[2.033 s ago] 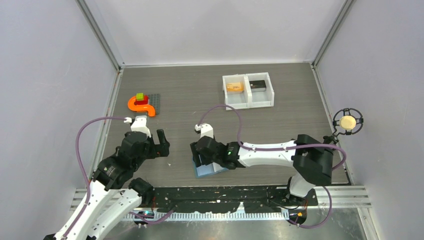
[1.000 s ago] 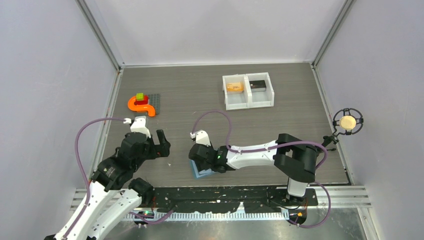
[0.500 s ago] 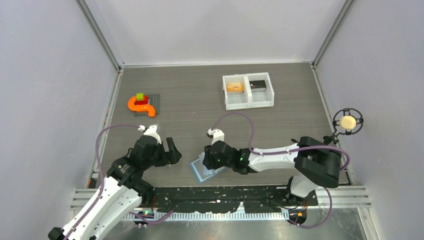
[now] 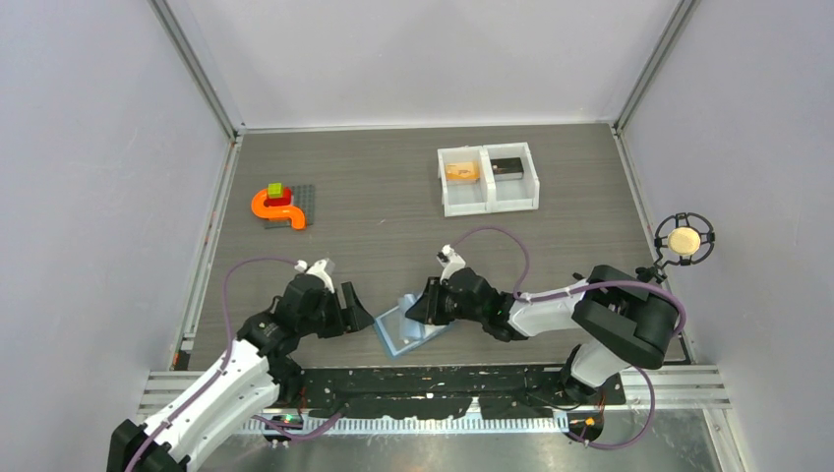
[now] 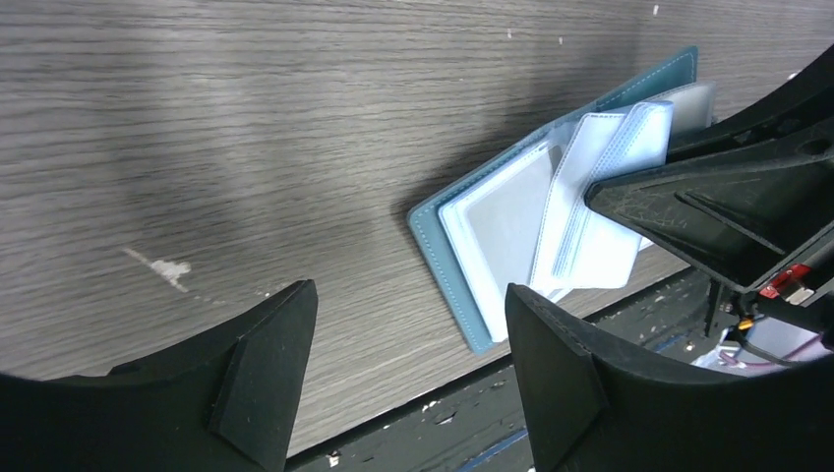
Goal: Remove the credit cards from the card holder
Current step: Remove the credit card from the card holder.
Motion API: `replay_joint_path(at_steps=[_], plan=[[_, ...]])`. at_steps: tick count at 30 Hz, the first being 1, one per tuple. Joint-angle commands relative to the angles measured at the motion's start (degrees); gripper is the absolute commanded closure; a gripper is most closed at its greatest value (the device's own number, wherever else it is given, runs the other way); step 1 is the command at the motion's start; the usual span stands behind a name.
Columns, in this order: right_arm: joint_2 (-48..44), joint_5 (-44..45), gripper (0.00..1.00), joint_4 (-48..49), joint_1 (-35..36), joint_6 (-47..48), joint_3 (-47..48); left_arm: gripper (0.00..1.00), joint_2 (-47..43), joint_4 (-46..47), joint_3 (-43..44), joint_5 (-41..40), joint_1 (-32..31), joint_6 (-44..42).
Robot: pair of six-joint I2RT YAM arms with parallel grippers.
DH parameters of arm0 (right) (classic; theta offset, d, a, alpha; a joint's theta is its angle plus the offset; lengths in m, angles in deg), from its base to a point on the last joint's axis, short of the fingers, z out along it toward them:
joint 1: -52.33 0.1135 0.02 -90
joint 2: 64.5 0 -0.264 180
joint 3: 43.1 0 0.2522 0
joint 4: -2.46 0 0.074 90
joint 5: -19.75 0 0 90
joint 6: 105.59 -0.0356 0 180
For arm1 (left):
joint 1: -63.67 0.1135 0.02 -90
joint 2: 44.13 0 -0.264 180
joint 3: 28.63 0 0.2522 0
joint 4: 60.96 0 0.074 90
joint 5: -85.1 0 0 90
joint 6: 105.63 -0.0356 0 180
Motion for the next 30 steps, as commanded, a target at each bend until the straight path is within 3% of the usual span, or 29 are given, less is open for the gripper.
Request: replay_joint_path(at_steps=[1, 8, 22, 30], plan=[[-1.3, -5.5, 0.79, 10.9, -1.5, -4.0, -0.8, 0.29, 0.1, 9.4, -1.6, 4.4, 0.3, 2.5], [-1.6, -8.1, 0.81, 16.5, -2.6, -7.4, -2.5, 0.30, -0.7, 14.7, -5.4, 6.3, 0.3, 5.7], [-2.8, -10.5, 0.82, 23.2, -3.0, -12.3, -4.5, 0.17, -8.9, 20.6, -10.8, 7.8, 0.3, 10.1], [-3.8, -10.8, 0.82, 25.4, -3.0, -14.2, -5.2, 0.19, -10.0, 26.1, -13.2, 9.3, 0.3, 13.4]])
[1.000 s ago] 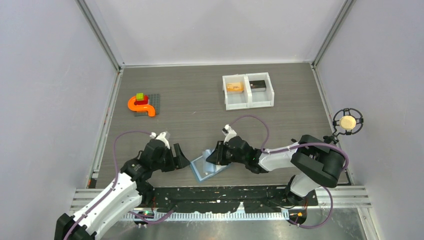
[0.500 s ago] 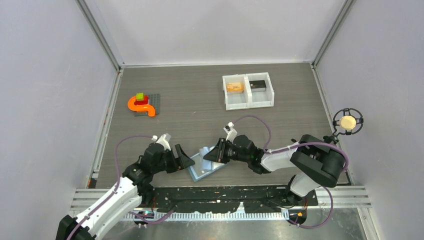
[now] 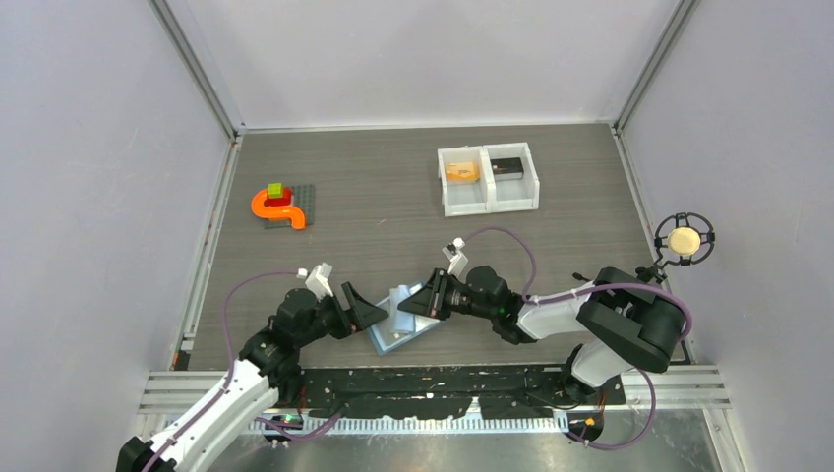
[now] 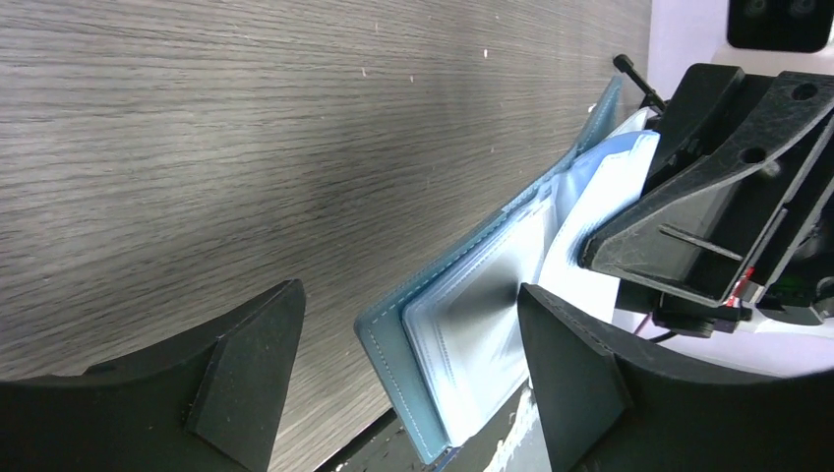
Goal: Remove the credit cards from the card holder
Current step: Remove the credit card from the card holder.
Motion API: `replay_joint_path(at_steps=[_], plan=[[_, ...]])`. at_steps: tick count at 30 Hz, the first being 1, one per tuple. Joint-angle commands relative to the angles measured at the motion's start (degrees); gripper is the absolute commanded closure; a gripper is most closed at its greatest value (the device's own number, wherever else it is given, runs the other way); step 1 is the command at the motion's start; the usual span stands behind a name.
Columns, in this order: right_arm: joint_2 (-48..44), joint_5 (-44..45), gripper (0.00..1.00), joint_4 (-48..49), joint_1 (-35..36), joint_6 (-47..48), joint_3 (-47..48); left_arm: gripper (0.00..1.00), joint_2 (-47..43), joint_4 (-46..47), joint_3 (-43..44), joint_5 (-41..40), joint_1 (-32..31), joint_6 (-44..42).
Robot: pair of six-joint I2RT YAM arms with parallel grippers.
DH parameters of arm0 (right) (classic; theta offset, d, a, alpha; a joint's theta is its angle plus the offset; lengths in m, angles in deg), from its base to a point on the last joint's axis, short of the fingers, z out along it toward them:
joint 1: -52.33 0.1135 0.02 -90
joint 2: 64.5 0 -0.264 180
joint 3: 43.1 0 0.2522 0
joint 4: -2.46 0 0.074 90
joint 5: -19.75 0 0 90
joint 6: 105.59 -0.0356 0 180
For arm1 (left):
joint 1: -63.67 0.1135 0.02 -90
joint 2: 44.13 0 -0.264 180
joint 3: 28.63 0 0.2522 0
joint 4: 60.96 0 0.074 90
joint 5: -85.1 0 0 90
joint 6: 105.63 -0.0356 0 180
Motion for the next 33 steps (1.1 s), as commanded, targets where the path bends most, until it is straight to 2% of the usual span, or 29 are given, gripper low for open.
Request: replay_joint_path(at_steps=[1, 5, 9, 11, 15, 18, 22, 23, 25, 27, 30, 33], plan=[[-2.0, -0.9, 0.82, 6.3, -0.2, -2.2, -0.4, 0.19, -0.3, 5.4, -0.3, 1.6, 0.3, 1.7], [-2.0, -0.6, 0.82, 7.3, -0.3, -2.8, -1.2, 0.34, -0.8, 6.1, -0.4, 2.3, 0.3, 2.4], [-1.8, -0.7, 0.82, 8.1, -0.9, -3.2, -2.0, 0.63, -3.1, 8.7, -1.3, 3.5, 0.3, 5.0], [-1.7, -0.9, 0.80, 8.5, -1.2, -3.2, -2.2, 0.74, -4.6, 10.6, -1.6, 3.9, 0.3, 5.9], [-2.5, -0.9, 0.70, 6.0, -1.7, -2.0, -2.3, 0.99, -7.5, 7.5, -1.0, 3.0, 0.3, 5.8], [-5.5, 0.1, 0.57, 0.8, -2.1, 0.1, -1.4, 1.00, -8.4, 4.3, -0.6, 1.9, 0.3, 4.7], [-12.4, 5.0, 0.46, -16.7, -2.0, 6.4, 2.3, 1.00, -7.1, 2.0, 0.2, 1.3, 0.3, 3.2], [-13.7, 6.3, 0.45, -23.5, -2.0, 8.8, 3.0, 1.00, -6.3, 1.5, 0.7, 1.3, 0.3, 2.7], [-17.4, 10.5, 0.44, -31.4, -1.7, 11.8, 5.4, 1.00, -4.3, 0.5, 1.9, 1.4, 0.3, 1.6], [-20.1, 13.7, 0.44, -36.3, -0.9, 14.2, 7.3, 1.00, -2.0, -0.7, 3.4, 1.5, 0.3, 0.7], [-21.3, 17.7, 0.45, -40.0, 1.9, 16.8, 10.8, 1.00, 1.6, -2.1, 5.6, 1.9, 0.3, 0.4], [-19.7, 15.9, 0.48, -37.0, 5.0, 17.5, 12.2, 1.00, 5.4, -5.3, 8.4, 1.4, 0.3, 0.7]])
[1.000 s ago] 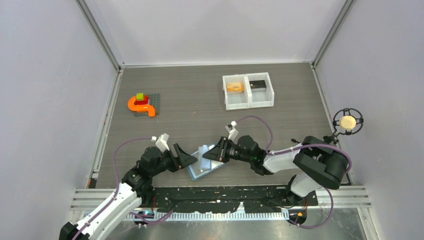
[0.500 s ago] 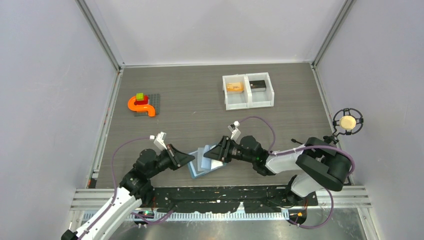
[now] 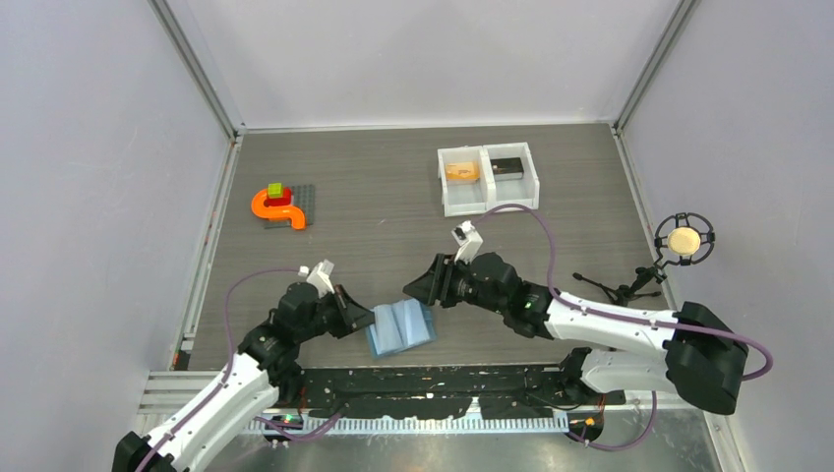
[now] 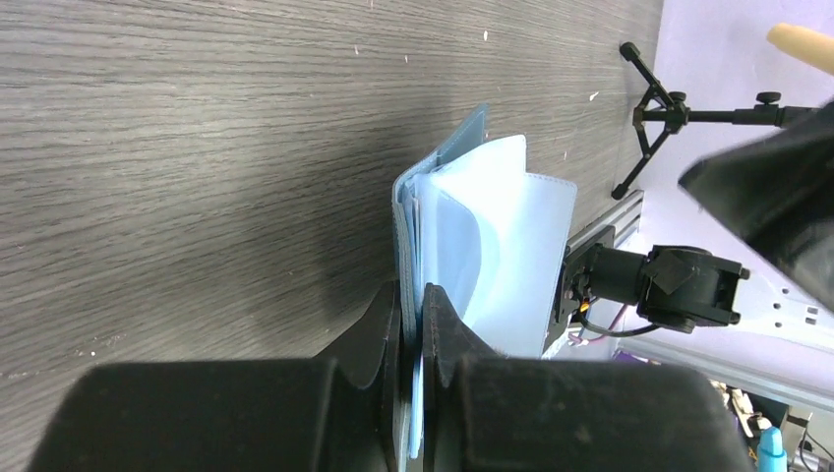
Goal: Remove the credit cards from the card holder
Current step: Remove the credit card from the card holder.
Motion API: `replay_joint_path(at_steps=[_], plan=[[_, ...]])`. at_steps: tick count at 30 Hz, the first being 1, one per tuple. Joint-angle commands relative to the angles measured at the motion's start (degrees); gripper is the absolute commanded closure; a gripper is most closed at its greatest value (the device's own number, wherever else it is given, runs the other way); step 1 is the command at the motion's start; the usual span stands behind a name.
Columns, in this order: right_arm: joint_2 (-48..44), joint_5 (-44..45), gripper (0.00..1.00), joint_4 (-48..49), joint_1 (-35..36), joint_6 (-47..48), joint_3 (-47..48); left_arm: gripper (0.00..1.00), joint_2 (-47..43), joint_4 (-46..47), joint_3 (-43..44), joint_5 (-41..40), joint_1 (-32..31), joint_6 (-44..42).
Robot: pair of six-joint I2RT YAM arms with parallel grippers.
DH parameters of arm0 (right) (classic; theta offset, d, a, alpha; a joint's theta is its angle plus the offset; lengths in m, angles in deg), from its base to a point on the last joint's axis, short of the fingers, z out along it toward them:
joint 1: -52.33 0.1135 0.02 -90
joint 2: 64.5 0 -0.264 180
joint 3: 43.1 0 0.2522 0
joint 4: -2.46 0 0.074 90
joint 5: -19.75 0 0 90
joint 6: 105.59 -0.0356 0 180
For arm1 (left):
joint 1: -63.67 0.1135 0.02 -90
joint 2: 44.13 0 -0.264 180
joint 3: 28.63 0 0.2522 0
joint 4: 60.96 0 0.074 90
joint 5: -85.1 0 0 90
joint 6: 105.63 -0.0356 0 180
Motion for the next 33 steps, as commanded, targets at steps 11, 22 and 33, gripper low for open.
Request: replay_joint_path(at_steps=[11, 22, 33], plan=[[10.4, -4.4, 0.53, 2.6, 7.7, 3.7, 8.0, 1.00, 5.6, -17.3, 12.8, -4.6, 0.2, 0.6], [14.8, -1.7, 0.31, -1.7, 8.3, 6.4, 13.0, 1.00, 7.2, -19.3, 15.8, -4.3, 0.3, -0.9], [23.9, 3.1, 0.29, -8.9, 9.7, 8.9, 22.0, 1.00, 8.1, -16.1, 14.1, -2.4, 0.3, 0.3]])
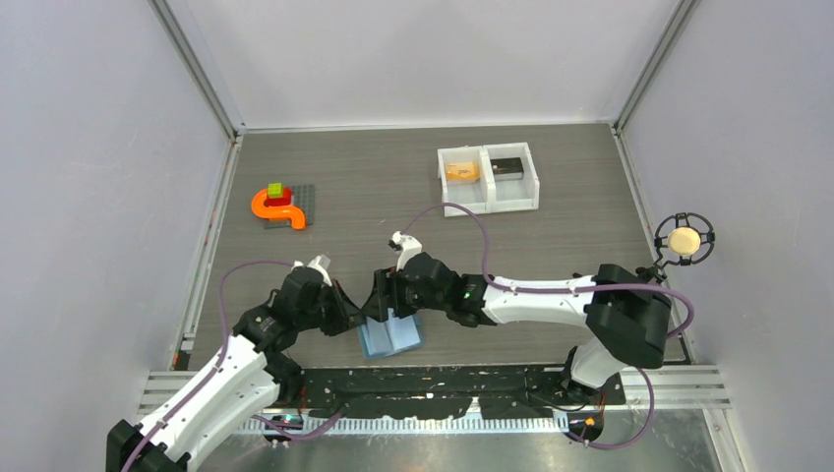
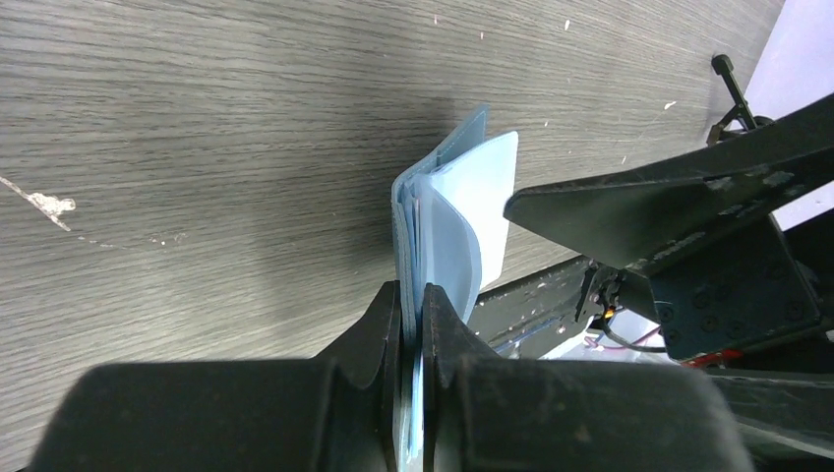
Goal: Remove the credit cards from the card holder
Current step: Remove the credit card from the card holder.
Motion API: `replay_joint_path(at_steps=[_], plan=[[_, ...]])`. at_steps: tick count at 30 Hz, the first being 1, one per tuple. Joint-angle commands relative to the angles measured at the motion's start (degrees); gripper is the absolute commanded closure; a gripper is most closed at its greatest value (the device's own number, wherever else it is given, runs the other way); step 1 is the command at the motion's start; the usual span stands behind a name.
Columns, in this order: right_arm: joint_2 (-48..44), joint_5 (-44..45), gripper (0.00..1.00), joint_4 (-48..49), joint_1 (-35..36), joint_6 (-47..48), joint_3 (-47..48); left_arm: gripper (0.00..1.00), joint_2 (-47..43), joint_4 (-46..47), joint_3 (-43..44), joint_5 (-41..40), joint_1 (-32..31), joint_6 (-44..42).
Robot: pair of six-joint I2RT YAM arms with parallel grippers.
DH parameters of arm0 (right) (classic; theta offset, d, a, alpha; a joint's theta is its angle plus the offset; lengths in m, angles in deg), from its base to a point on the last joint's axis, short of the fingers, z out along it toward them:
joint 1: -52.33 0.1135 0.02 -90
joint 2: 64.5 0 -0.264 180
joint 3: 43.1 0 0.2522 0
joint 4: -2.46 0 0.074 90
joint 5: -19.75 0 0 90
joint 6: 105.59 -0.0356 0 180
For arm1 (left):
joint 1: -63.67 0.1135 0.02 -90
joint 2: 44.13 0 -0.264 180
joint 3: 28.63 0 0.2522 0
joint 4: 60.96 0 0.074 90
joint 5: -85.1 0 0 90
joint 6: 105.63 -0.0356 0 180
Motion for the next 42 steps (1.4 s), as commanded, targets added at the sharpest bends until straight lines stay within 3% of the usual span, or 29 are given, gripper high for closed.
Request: replay_joint_path(at_steps=[1, 13, 20, 26, 30, 32, 37, 40, 42], plan=[[2.1, 4.3, 0.29, -2.7, 0.9, 2.1, 4.4, 1.00, -0.5, 3.9, -0.2, 1.8, 0.3, 0.2], [2.7, 8.5, 0.33, -9.6, 0.9, 4.9, 3.3, 1.00, -0.4, 4.5, -0.7, 1.5, 0.3, 0.2], [-5.8, 14.6, 0.45, -15.0, -3.3, 7.7, -4.2, 1.00, -0.5, 7.9, -2.4, 3.1, 0.3, -0.4], [-14.7, 10.7, 0.51, -15.6, -5.6, 9.2, -6.8, 1.00, 1.2, 15.9, -5.6, 6.4, 0.3, -0.6], [-19.4, 5.5, 0.52, -11.9, -5.4, 8.7, -7.6, 1.00, 2.0, 18.9, -6.7, 7.3, 0.3, -1.7], [-20.4, 0.4, 0.54, -5.6, -5.3, 7.5, -9.6, 1.00, 1.9, 20.5, -7.7, 7.1, 0.3, -2.0], [-17.2, -8.9, 0.60, 6.9, -5.3, 4.0, -12.9, 1.00, 0.8, 25.4, -9.9, 8.4, 0.3, -0.9], [-14.7, -10.4, 0.58, 8.5, -5.0, 3.3, -12.8, 1.00, -0.4, 26.5, -10.4, 8.5, 0.3, -0.7], [-13.4, -9.9, 0.56, 8.4, -4.9, 3.2, -12.8, 0.86, -0.9, 25.1, -10.3, 7.6, 0.3, -1.3]])
